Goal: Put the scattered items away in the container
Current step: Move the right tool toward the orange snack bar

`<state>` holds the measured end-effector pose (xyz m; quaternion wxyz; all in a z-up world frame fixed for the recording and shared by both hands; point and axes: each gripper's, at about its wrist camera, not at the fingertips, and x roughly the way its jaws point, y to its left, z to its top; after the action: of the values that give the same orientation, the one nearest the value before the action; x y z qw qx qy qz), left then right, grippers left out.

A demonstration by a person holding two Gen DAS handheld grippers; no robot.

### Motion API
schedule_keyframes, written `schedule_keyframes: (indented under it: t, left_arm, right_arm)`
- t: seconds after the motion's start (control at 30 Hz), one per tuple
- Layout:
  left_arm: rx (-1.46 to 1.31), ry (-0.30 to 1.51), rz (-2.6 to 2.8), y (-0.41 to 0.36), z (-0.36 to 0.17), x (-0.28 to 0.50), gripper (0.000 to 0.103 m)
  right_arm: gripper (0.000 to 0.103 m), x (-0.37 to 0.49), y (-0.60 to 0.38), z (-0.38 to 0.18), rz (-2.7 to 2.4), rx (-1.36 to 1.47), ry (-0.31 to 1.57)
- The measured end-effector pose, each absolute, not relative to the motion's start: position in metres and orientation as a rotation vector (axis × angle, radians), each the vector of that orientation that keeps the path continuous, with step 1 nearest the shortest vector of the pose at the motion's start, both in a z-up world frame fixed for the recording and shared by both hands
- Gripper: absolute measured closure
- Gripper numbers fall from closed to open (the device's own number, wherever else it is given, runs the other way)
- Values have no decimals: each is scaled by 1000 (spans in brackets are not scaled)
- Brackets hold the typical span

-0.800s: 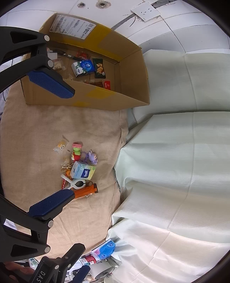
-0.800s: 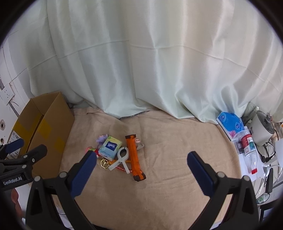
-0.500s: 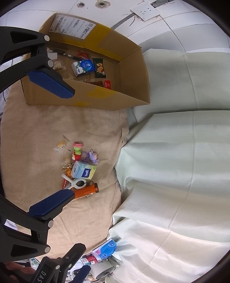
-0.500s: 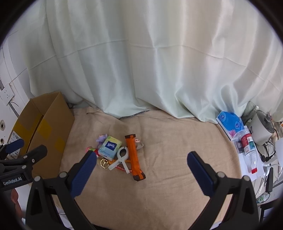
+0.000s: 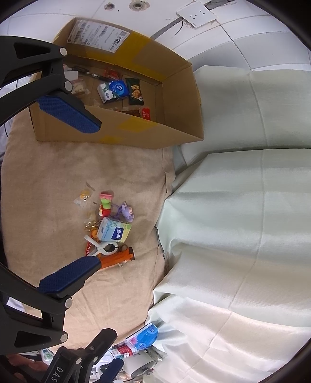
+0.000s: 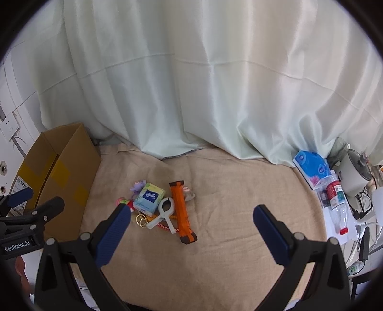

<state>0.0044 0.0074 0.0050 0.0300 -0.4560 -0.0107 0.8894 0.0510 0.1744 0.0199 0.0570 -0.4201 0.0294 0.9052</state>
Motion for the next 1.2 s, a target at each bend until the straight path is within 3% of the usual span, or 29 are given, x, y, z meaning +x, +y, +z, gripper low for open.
schedule_keyframes:
  t: [0.4, 0.8, 1.07, 1.2]
  left_arm:
    - [-1477, 117, 2705, 24, -34, -6, 0]
    - [-1519, 145, 2698, 39, -133, -6, 0]
    - [-1394, 184, 2817, 26, -165, 20, 0]
    - [-1374, 134, 2837, 20, -171, 7, 0]
  right_arm:
    - [0, 47, 181, 4, 2738, -1289, 71]
    - [0, 36, 200, -62, 2730, -1392, 31]
    - [1, 25, 195, -101, 2735, -1459, -69]
    - [10, 16, 192, -115, 2751, -1519, -32]
